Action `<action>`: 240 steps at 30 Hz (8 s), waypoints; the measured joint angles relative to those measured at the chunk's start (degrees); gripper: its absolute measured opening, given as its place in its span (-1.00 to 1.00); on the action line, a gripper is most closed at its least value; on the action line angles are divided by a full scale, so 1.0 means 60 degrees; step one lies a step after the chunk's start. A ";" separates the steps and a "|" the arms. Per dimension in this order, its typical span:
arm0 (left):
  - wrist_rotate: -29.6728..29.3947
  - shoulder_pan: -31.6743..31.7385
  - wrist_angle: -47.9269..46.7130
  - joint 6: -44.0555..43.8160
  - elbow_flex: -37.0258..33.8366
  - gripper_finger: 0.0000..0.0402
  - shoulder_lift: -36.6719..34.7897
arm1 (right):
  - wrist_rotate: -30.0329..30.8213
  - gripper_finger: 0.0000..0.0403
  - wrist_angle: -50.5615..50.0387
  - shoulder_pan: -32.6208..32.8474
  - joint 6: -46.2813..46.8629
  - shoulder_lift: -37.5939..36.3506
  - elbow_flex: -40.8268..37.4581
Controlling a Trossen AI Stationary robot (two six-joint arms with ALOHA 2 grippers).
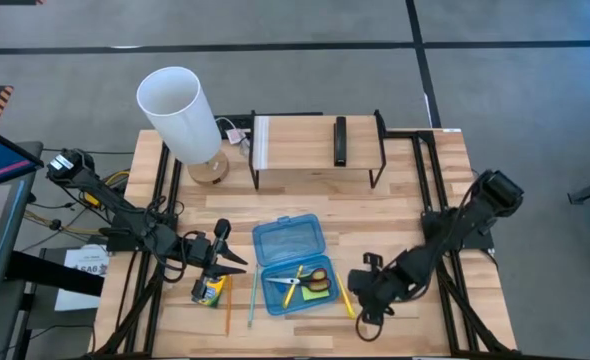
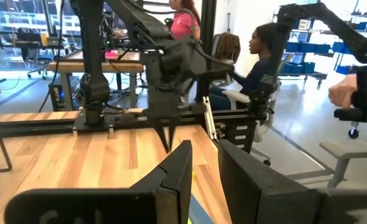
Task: Pack school essentials
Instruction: Put the yellow pen into the blue supply box, then put the light blue pencil into the blue supply box
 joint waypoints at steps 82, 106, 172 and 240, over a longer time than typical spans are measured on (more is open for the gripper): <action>-0.0029 0.0002 0.0052 -0.0233 0.0000 -0.67 -0.0004 | -0.1290 -0.31 -0.3865 -0.0205 0.3480 0.2929 0.1934; -0.0075 0.0003 0.0036 -0.0237 0.0000 -0.67 -0.0004 | -0.0565 0.26 -0.3124 0.0141 0.5864 0.2626 0.1617; -0.0097 0.0000 0.0102 -0.0556 0.0000 -0.67 0.0000 | 0.0641 -0.89 -0.0605 -0.1784 -0.4153 0.3186 0.3862; -0.0638 -0.1580 -1.0667 -1.0835 0.4649 -0.67 0.5204 | 0.1596 -0.08 -0.1637 -0.1760 -0.4394 0.2425 0.4429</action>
